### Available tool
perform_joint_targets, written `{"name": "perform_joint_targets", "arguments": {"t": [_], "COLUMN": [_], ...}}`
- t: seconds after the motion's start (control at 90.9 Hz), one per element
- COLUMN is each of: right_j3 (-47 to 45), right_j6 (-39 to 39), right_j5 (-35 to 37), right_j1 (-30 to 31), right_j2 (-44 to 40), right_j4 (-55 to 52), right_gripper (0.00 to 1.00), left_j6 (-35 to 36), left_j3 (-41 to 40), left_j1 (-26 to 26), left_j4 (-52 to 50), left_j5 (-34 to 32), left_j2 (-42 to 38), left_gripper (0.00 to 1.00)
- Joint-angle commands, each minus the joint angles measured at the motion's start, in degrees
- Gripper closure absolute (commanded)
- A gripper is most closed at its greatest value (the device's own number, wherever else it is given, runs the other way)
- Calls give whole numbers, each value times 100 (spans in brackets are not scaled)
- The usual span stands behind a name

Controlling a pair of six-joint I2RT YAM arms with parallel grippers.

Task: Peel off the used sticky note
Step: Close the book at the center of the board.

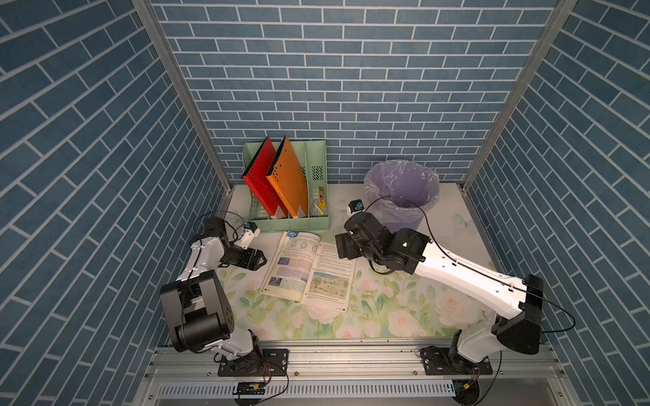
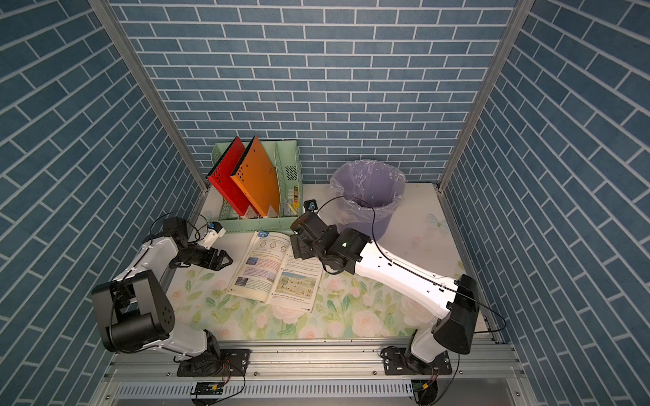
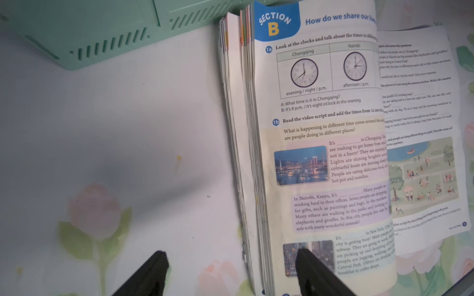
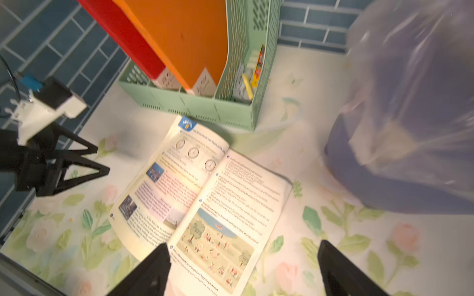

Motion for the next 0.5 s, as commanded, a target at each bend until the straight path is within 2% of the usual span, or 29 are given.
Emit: {"name": "perform_joint_targets", "arguments": {"t": [0.0,0.165,0.484], "right_j3": [-1202,-2325,-2951], "right_j6": [1337,1818,1832], "right_j5": [-1135,-1627,-2327], "right_j1": [-19,-59,-544], "right_j2": [-274,-219,271], "right_j4": [1624,2691,3602], "right_gripper": [8,7,8], "left_j6": [-395,-911,-1482], "left_j3": [-255,-421,-598], "left_j1": [0,-64,-246], "left_j4": [264,748,1477], "left_j5": [752,1002,815], "left_j2": [187,567,925], "left_gripper": [18,18,18]}}
